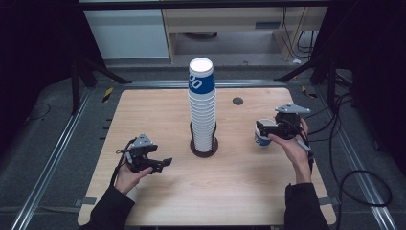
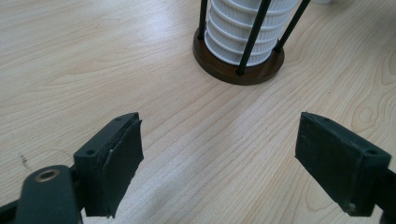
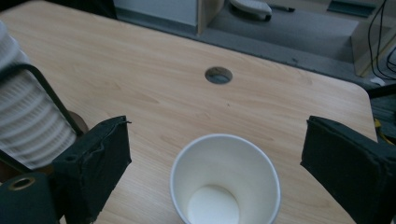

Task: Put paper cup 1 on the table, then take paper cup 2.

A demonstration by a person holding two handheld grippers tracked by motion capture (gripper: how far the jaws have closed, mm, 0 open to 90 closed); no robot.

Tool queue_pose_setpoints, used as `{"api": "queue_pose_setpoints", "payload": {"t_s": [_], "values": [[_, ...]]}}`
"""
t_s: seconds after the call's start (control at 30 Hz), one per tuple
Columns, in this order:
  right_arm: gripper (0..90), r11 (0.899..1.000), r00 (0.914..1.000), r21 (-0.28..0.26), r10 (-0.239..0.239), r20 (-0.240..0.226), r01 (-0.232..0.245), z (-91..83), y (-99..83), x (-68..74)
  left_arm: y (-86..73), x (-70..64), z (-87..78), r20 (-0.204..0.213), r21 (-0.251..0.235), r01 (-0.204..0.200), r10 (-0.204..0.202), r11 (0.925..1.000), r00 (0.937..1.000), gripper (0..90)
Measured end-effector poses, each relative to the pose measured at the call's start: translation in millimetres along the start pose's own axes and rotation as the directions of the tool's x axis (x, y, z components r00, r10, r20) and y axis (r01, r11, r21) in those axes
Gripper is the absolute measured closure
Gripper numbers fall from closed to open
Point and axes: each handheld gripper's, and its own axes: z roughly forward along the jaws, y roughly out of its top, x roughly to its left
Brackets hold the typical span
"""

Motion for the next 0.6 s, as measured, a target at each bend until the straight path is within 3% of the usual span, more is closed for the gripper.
{"api": "queue_pose_setpoints", "payload": {"t_s": [0.07, 0.3, 0.6], "values": [[8.1, 1.0, 0.9996, -0.026, 0.014, -0.025, -0.014, -5.2, 3.0, 1.9, 0.4, 0.0, -0.5, 0.001, -0.003, 0.003, -0.003, 1.0, 1.0, 14.6], [7.6, 0.994, 0.9952, -0.111, -0.014, -0.097, 0.003, -21.6, 16.3, 16.7, 1.0, -1.1, -0.5, -0.002, 0.0, 0.0, 0.0, 1.0, 1.0, 14.6], [7.4, 0.984, 0.9841, -0.179, -0.042, -0.173, 0.011, -33.0, 30.1, 36.7, 0.7, 0.2, 1.0, -0.004, 0.006, 0.008, -0.008, 1.0, 1.0, 14.5]]}}
